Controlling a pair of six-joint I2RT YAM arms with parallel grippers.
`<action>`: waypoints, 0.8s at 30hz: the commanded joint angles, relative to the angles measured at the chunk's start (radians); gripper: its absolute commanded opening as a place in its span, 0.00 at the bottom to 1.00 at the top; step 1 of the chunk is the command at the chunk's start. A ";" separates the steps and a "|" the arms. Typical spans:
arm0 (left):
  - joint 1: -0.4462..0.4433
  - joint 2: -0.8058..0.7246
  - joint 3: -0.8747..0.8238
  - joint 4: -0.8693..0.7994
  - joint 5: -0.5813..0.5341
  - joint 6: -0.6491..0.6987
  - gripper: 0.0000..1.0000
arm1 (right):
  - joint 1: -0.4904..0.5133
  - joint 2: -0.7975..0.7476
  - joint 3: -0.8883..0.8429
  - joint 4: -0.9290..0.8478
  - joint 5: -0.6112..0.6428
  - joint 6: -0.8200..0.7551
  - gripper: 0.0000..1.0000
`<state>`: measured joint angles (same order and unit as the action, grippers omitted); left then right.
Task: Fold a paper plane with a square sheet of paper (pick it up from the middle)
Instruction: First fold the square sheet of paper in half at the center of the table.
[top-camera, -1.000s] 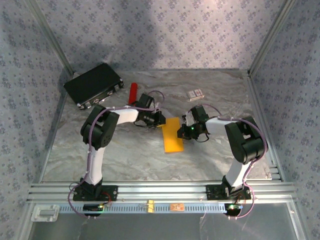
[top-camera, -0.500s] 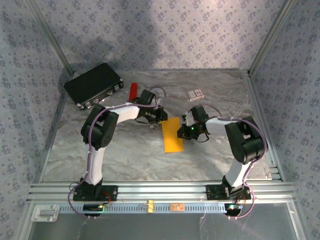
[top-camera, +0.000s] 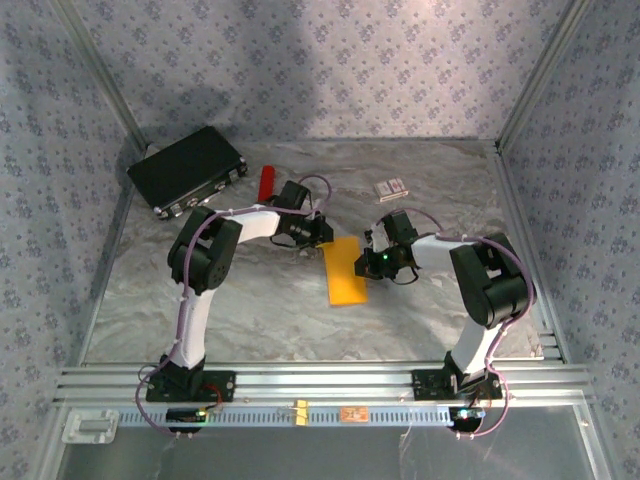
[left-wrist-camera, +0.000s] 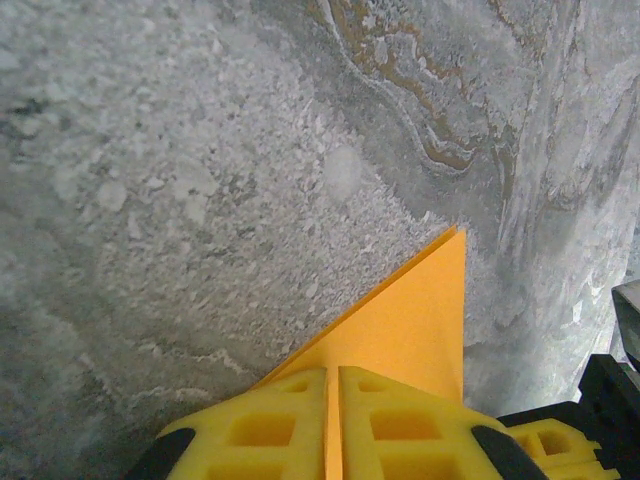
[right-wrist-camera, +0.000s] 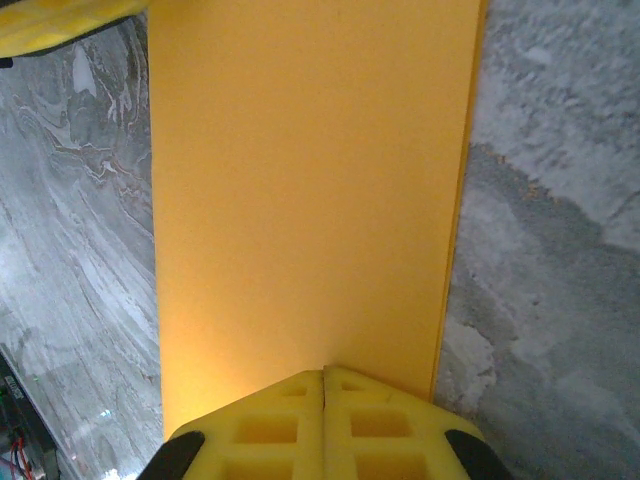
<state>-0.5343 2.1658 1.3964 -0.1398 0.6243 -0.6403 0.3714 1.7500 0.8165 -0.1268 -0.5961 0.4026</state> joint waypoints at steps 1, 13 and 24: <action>0.031 0.038 0.017 -0.052 -0.083 0.010 0.11 | -0.017 0.059 -0.059 -0.153 0.172 -0.024 0.00; 0.043 0.039 0.088 -0.140 -0.207 0.000 0.12 | -0.020 0.060 -0.061 -0.152 0.167 -0.025 0.00; -0.007 -0.112 0.118 -0.208 -0.241 0.045 0.18 | -0.019 0.062 -0.056 -0.149 0.163 -0.025 0.00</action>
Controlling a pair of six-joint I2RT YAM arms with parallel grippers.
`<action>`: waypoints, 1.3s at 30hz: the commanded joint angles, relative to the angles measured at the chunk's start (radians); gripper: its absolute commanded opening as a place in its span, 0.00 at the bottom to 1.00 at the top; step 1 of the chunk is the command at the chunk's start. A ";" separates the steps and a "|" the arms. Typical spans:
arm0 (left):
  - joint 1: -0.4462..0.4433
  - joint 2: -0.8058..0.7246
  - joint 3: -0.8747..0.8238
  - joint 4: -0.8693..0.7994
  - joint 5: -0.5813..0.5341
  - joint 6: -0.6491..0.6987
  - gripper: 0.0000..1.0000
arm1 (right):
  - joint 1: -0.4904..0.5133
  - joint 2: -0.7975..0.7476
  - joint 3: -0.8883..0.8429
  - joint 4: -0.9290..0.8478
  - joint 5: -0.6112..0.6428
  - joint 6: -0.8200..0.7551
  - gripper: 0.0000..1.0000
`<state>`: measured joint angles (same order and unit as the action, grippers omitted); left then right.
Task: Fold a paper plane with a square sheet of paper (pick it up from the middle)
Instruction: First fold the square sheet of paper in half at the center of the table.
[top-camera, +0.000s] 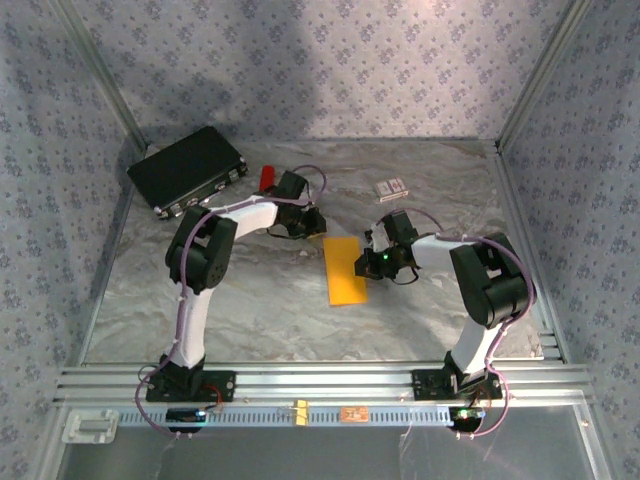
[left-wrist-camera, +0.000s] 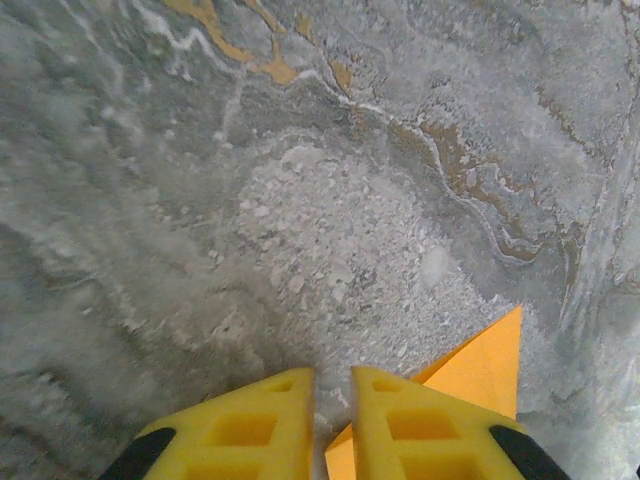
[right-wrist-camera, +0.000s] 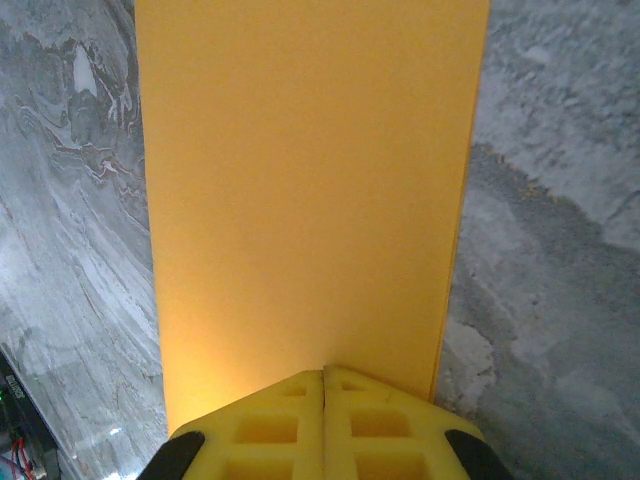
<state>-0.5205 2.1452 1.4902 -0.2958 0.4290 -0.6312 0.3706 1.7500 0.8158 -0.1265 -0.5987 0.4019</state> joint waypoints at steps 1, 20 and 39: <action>-0.030 -0.110 0.014 -0.053 -0.048 0.039 0.18 | -0.018 0.062 -0.054 -0.150 0.164 -0.023 0.00; -0.139 -0.090 -0.142 0.117 0.082 -0.037 0.16 | -0.017 0.040 -0.037 -0.155 0.160 -0.012 0.00; -0.125 -0.058 -0.222 0.151 0.083 0.005 0.13 | -0.083 -0.250 -0.061 -0.182 0.079 0.121 0.39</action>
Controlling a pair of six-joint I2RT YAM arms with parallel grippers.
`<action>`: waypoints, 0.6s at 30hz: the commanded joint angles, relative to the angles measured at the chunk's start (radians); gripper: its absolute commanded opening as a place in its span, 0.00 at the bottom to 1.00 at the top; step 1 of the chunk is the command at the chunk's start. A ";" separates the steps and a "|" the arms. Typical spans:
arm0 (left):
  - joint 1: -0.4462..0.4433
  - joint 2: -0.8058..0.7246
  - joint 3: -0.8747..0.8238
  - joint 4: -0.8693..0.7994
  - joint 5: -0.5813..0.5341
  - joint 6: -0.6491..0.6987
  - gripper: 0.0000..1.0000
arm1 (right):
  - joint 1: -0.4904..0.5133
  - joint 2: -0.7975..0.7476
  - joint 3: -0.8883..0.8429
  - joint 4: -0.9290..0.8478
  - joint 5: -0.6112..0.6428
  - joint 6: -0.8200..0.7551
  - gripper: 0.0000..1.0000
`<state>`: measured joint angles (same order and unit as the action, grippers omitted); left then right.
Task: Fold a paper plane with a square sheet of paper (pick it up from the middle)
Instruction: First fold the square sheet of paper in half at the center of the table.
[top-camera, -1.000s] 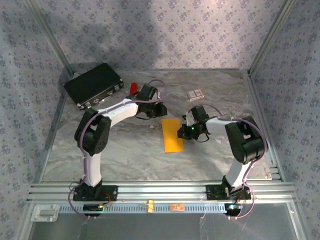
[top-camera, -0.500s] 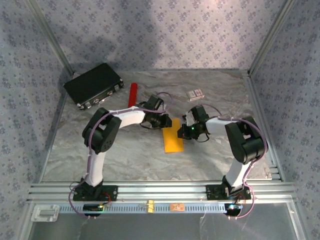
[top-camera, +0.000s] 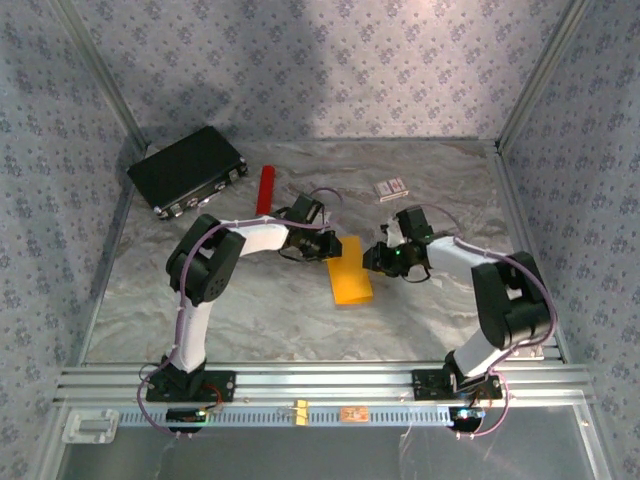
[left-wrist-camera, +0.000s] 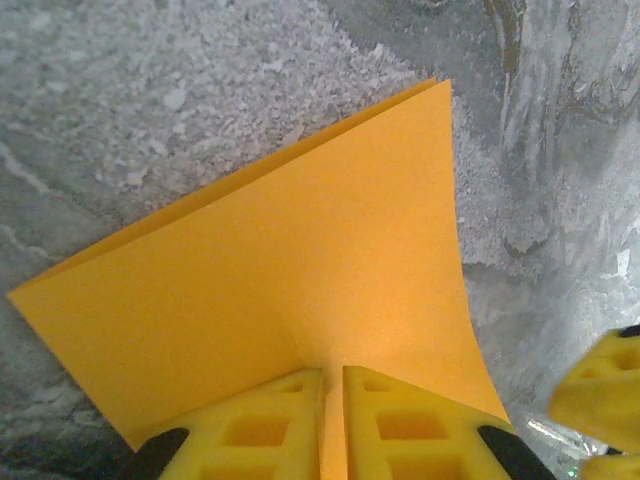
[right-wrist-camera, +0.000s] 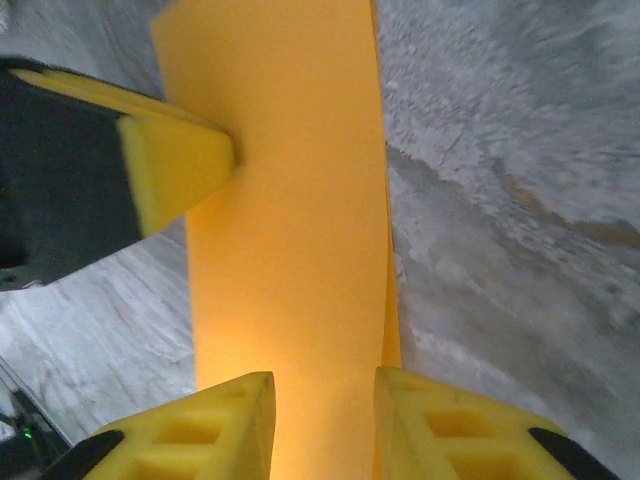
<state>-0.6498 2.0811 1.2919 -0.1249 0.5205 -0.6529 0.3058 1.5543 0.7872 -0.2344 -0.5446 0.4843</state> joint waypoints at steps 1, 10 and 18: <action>0.004 0.007 -0.021 -0.017 0.000 0.029 0.13 | -0.025 -0.066 -0.045 -0.085 0.018 0.040 0.41; 0.006 0.003 -0.011 -0.021 0.010 0.032 0.13 | -0.017 -0.072 -0.109 -0.064 -0.076 0.063 0.45; 0.007 0.006 -0.016 -0.013 0.019 0.032 0.13 | -0.008 -0.009 -0.093 -0.018 -0.147 0.070 0.43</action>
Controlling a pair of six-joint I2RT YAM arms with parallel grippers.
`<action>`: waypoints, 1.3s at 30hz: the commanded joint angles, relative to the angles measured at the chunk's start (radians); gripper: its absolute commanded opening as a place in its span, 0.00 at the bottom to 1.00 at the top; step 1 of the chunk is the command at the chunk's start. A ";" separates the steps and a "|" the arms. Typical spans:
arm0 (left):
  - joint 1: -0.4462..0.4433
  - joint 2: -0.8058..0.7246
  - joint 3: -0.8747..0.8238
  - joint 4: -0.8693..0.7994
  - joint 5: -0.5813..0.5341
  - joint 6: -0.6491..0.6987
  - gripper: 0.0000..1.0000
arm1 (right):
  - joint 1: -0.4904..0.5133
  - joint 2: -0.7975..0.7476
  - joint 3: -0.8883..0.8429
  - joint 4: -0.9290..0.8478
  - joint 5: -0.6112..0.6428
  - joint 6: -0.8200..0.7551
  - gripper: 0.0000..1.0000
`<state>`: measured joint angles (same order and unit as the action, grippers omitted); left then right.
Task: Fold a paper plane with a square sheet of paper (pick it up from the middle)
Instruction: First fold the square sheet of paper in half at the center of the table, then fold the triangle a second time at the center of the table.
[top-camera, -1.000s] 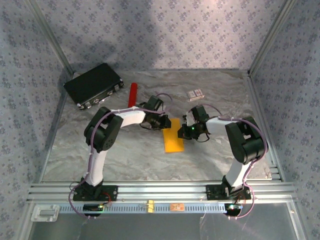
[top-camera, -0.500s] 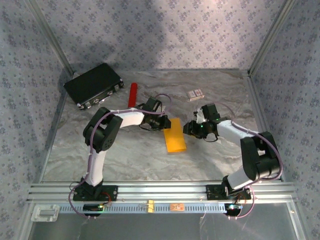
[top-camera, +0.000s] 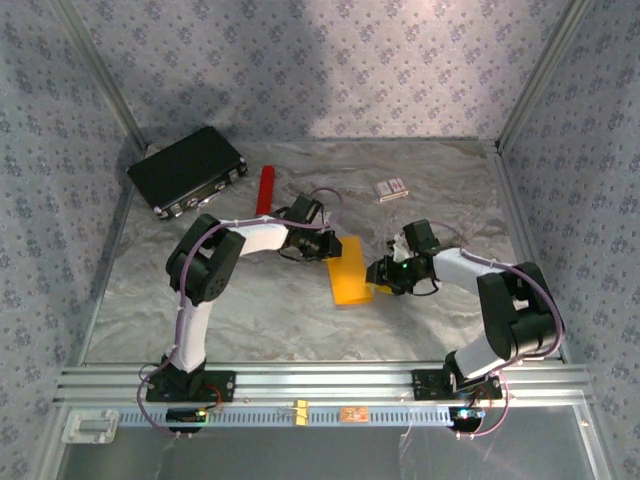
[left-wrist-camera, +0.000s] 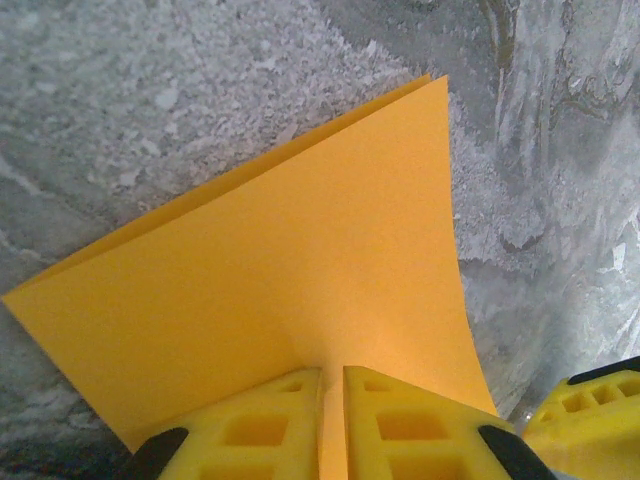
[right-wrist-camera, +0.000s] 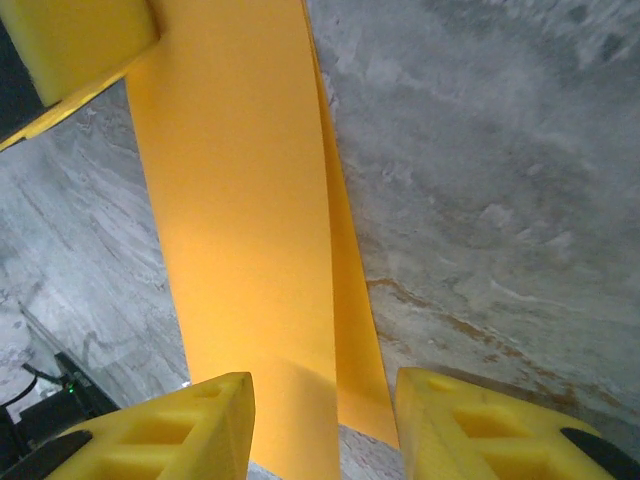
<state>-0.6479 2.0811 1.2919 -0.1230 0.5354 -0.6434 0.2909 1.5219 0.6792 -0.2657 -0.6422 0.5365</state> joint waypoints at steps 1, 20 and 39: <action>0.004 0.007 -0.016 -0.015 0.005 0.021 0.14 | 0.007 0.032 0.019 0.012 -0.053 0.016 0.42; 0.003 0.014 -0.013 -0.010 0.012 0.021 0.14 | -0.015 0.133 0.071 0.129 -0.155 0.034 0.36; 0.001 0.009 -0.014 0.010 0.028 0.014 0.16 | -0.045 0.212 0.101 0.145 -0.199 -0.011 0.18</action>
<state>-0.6479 2.0819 1.2919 -0.1165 0.5453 -0.6437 0.2527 1.7229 0.7563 -0.1223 -0.8200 0.5423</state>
